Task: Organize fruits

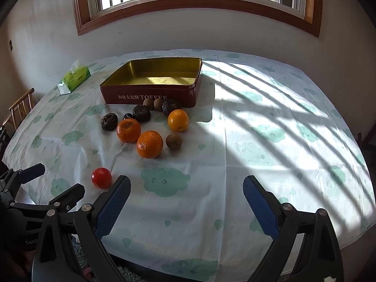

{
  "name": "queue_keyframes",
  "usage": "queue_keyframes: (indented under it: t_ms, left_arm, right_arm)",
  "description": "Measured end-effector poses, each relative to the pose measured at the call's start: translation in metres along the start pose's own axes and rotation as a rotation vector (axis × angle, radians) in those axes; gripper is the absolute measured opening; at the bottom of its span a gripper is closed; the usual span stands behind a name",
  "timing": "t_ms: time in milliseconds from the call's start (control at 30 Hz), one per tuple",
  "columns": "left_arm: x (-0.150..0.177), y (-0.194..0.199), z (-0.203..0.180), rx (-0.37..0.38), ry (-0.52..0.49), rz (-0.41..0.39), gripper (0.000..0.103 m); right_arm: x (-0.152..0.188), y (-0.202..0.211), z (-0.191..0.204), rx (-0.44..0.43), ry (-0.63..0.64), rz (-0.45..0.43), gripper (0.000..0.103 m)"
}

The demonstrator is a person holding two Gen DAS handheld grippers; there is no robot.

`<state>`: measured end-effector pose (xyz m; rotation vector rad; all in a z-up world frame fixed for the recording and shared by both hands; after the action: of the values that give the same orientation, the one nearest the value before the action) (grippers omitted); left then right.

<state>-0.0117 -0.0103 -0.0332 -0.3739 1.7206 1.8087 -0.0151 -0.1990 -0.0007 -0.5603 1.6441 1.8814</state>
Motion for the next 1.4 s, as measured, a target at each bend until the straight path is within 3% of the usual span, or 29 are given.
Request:
queue_keyframes:
  t_ms: [433,767,1033,1200,1400]
  left_arm:
    - [0.001,-0.004,-0.005,0.012,-0.011,0.006,0.091]
    - [0.0,-0.004,-0.009,0.034,-0.017,0.002,0.09]
    - [0.0,-0.007,-0.016,0.083,-0.029,0.013,0.077]
    - [-0.001,-0.013,-0.021,0.115,-0.042,0.029,0.072]
    - [-0.006,-0.023,-0.025,0.112,-0.049,0.028,0.065]
  right_arm:
    - [0.0,-0.001,-0.003,-0.002,-0.008,0.004,0.094]
    - [0.001,-0.001,-0.005,-0.005,-0.015,0.007,0.094]
    - [-0.002,-0.005,-0.014,-0.014,-0.041,0.019,0.093]
    - [0.0,-0.009,-0.019,-0.027,-0.058,0.039,0.086]
    - [0.001,-0.013,-0.024,-0.029,-0.07,0.052,0.085]
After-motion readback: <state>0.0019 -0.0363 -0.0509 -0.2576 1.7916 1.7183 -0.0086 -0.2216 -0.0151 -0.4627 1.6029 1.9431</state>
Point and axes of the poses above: each gripper's, at about its wrist camera, not at the fingertips, and y roughly against the way its jaws point, z to its left, x to its underside, the point moved 3 cm from there along -y, roughly the way its jaws point, and after that the axes turned 12 degrees about -y, right-handed, at the moved point
